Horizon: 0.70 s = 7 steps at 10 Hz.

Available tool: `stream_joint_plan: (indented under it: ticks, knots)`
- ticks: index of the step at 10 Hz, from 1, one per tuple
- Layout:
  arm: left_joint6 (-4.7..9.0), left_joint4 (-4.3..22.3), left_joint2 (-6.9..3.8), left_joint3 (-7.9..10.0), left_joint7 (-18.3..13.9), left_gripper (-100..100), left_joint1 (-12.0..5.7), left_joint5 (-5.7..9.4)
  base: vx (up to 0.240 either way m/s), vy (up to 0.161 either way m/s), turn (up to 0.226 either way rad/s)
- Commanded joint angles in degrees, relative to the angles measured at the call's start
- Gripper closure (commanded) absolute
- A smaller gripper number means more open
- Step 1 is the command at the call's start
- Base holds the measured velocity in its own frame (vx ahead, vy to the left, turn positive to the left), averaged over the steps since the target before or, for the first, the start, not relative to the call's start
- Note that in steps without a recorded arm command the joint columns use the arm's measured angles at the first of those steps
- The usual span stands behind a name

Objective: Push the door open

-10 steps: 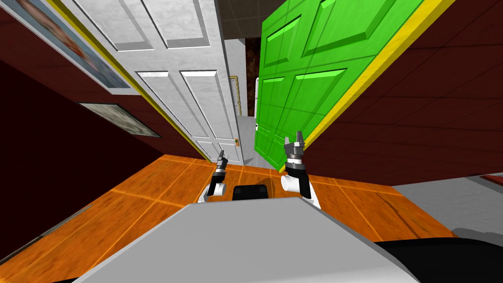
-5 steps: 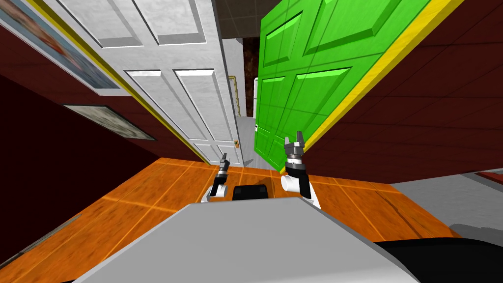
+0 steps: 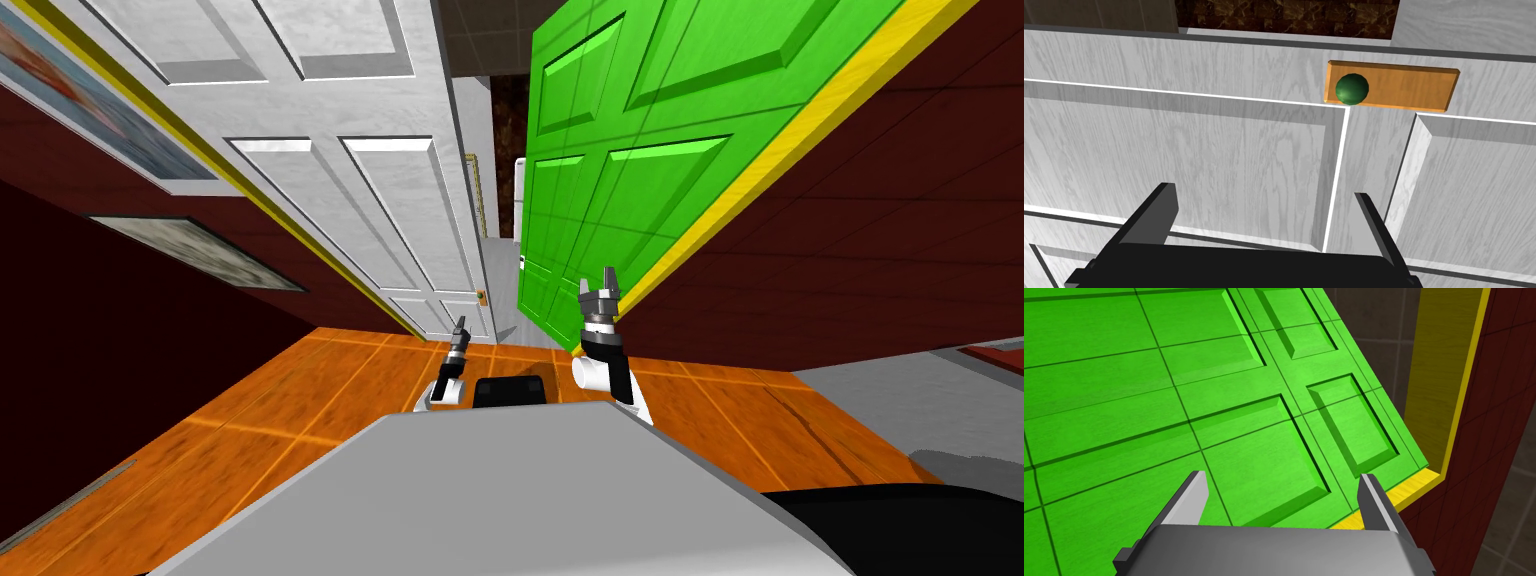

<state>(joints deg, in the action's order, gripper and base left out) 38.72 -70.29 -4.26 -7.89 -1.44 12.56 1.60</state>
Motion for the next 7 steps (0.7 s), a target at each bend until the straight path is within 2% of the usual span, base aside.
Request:
stream_joint_plan:
  ticks: [1,3,7]
  knots:
    - [0.54,2.1,0.12,-0.17,0.02,-100,-0.5,-0.11,0.101,0.039,-0.032]
    - [1.17,4.63,0.31,-0.36,0.09,-100,-1.12,-0.25,0.078,0.039,-0.038]
    - [3.01,12.03,1.13,-0.93,0.27,-100,-2.93,-0.67,0.11,0.06,-0.055]
